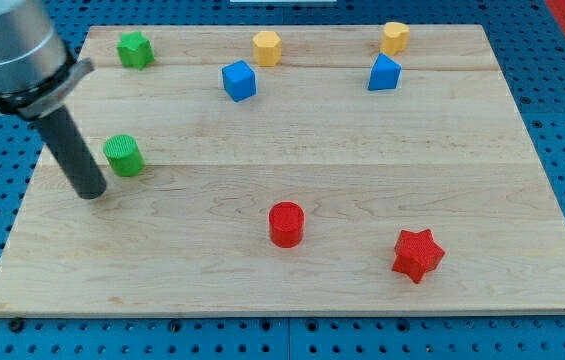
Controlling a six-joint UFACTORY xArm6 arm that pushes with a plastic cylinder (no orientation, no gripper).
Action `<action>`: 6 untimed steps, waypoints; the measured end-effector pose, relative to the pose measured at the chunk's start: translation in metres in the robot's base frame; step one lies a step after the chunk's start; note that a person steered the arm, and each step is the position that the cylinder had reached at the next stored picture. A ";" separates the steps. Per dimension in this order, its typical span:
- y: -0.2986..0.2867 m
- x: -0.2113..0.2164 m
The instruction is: Nudge the blue triangle down a bit
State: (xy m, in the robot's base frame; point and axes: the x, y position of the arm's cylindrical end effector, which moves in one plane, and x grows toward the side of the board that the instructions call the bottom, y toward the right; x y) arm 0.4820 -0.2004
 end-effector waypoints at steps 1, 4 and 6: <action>0.022 -0.012; 0.021 -0.031; 0.100 -0.025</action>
State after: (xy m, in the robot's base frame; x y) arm 0.4569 -0.1006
